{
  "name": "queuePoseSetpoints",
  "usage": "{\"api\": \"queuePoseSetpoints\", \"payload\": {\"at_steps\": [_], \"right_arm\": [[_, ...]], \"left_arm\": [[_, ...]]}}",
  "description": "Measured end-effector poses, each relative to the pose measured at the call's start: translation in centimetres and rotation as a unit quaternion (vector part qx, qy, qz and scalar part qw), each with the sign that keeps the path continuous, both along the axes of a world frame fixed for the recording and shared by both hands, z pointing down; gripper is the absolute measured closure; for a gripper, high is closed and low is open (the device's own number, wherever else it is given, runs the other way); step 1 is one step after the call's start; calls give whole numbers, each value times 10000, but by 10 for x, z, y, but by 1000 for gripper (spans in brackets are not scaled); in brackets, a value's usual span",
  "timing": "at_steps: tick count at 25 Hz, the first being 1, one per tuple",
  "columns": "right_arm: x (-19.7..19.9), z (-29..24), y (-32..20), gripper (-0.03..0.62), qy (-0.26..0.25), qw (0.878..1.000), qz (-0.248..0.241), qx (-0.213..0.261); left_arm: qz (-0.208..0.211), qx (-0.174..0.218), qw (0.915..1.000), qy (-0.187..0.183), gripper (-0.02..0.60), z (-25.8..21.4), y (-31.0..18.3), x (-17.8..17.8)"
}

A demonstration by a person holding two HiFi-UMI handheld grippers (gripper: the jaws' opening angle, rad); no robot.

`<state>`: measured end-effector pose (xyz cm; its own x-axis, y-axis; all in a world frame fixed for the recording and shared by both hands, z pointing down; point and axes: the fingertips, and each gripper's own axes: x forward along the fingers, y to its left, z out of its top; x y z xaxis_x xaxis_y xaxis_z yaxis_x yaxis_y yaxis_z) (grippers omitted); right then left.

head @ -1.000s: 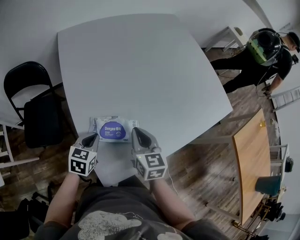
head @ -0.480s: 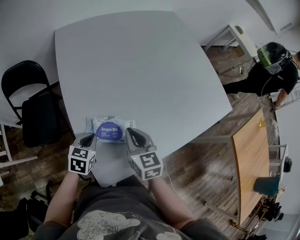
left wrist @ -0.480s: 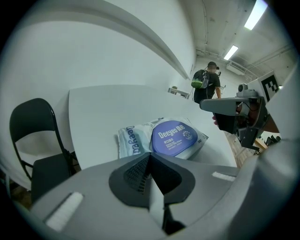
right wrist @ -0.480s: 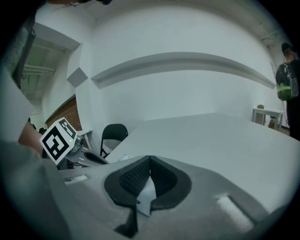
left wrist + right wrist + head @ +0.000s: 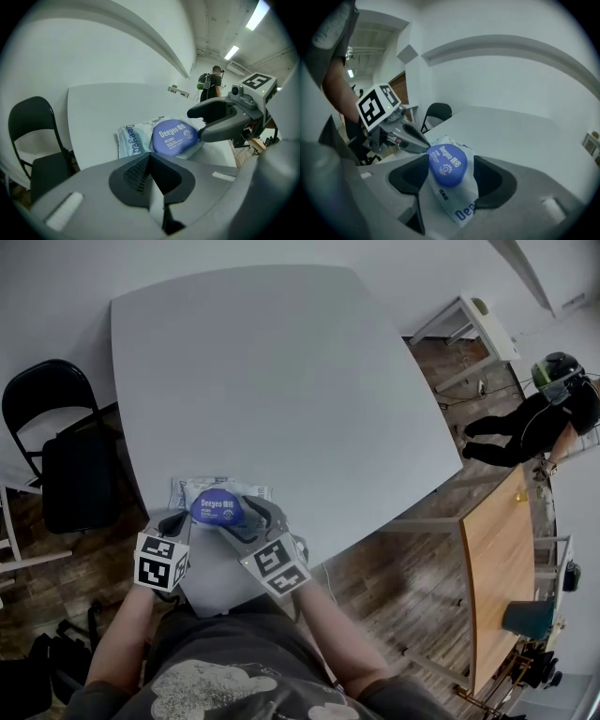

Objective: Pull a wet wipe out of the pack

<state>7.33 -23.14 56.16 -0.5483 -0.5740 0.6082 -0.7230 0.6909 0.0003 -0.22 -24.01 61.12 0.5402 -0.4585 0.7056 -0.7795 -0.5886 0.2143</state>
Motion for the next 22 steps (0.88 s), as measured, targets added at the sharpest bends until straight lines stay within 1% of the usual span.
{"api": "queuePoseSetpoints", "payload": {"at_steps": [2,5,8,12,18,22], "right_arm": [[-3,8,1,303,297,9991,-281,-60],[-8,19,2,301,564,9966,-593,-130],[-10,27,1,301,785,9937,-787,-151],[-12,30,-2,301,1022,9896,-1013,-46],[-12,33,-1,303,935,9905,-1008,-58],[-13,35,-1,304,729,9922,-922,-419]], "left_arm": [[2,-22,10000,7,563,-1,0,1],[17,-45,10000,6,563,-1,0,1],[38,-50,10000,-4,563,0,1,2],[48,-78,10000,-4,563,-1,1,2],[43,-51,10000,23,563,-1,1,2],[56,-2,10000,14,563,1,1,0]]}}
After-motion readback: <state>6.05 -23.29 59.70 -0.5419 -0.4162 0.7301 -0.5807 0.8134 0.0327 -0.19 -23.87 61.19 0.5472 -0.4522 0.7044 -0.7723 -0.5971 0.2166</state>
